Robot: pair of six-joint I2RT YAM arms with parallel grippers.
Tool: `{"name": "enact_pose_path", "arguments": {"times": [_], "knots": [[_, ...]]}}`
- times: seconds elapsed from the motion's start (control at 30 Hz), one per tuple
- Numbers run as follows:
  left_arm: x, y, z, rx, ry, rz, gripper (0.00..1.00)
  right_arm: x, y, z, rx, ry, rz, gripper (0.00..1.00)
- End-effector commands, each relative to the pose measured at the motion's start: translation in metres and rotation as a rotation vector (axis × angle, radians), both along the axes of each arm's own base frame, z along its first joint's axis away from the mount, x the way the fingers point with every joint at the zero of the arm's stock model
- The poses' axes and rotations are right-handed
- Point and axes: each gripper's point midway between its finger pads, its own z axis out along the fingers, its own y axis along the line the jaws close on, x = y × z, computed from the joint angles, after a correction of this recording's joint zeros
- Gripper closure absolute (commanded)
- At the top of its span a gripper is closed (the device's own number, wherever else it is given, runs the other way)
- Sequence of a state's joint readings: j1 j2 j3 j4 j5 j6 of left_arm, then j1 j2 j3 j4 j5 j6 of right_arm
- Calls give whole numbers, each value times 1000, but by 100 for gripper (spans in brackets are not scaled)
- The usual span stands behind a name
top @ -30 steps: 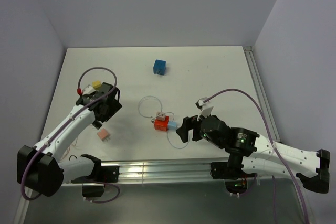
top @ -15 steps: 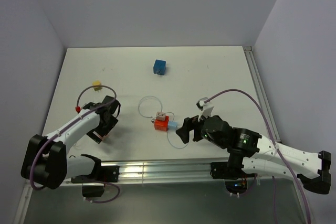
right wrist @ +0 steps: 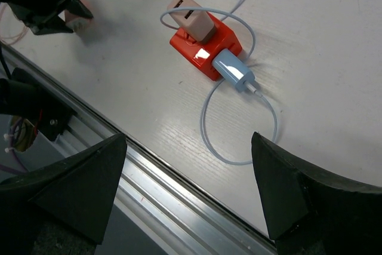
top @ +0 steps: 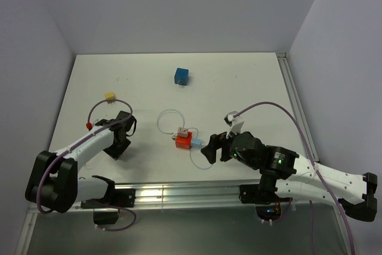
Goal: Insert the plug
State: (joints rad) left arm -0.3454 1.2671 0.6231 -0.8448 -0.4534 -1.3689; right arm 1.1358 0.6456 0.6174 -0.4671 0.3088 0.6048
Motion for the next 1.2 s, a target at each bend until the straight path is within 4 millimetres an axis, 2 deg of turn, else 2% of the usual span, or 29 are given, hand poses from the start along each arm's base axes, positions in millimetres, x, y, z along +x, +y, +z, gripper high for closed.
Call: {"name": "enact_pose_path", "arguments": {"times": [0.0, 0.03, 0.1, 0.13, 0.17, 0.2, 0.23, 0.27, 0.3, 0.33, 0.37, 0.4, 0.47, 0.5, 0.57, 0.63, 0.67, 0.73, 0.83, 0.93, 1.0, 1.17], "knots": [[33, -5, 33, 10, -104, -152, 100, 2, 3, 16, 14, -4, 3, 9], [39, -9, 42, 6, -120, -191, 100, 2, 6, 23, 20, -7, 8, 9], [62, -19, 73, -5, -189, -306, 100, 2, 10, 21, -7, 17, 18, 9], [74, -33, 93, -47, -243, -361, 100, 4, 11, 28, -4, 19, 16, 9], [80, -42, 105, -68, -276, -418, 100, 6, 15, 24, -23, 35, 22, 9], [90, -54, 126, -84, -352, -515, 100, 3, 20, 24, -25, 55, 55, 9], [94, -78, 147, -156, -420, -614, 100, 5, 23, 31, -12, 60, 63, 10], [95, -91, 162, -173, -471, -712, 100, 11, 24, 28, -19, 84, 53, 10], [93, -103, 183, -204, -548, -771, 100, 6, 30, 31, 3, 112, 103, 11], [96, -123, 205, -240, -646, -855, 100, 7, 34, 38, 30, 122, 126, 14], [88, -138, 222, -285, -703, -940, 100, 17, 31, 42, 55, 133, 113, 16], [82, -147, 230, -315, -728, -989, 100, 11, 39, 52, 104, 151, 186, 17], [66, -174, 251, -387, -810, -1138, 100, 22, 39, 70, 156, 150, 194, 19], [59, -186, 260, -412, -849, -1194, 100, 17, 46, 84, 190, 167, 263, 19], [40, -203, 272, -455, -906, -1323, 100, 18, 50, 98, 216, 187, 309, 20], [22, -217, 271, -480, -930, -1406, 100, 23, 57, 117, 247, 207, 340, 22], [17, -224, 278, -481, -978, -1451, 100, 25, 59, 122, 260, 219, 345, 22], [-3, -233, 279, -513, -1005, -1528, 100, 28, 66, 139, 314, 240, 356, 23], [-14, -237, 281, -499, -1031, -1578, 100, 34, 80, 149, 348, 302, 380, 25], [-23, -239, 278, -493, -1020, -1638, 100, 42, 84, 151, 348, 329, 348, 28], [-25, -239, 277, -481, -1015, -1655, 100, 40, 88, 151, 346, 358, 369, 30], [-27, -240, 271, -466, -994, -1695, 100, 31, 103, 136, 302, 425, 413, 31]]}}
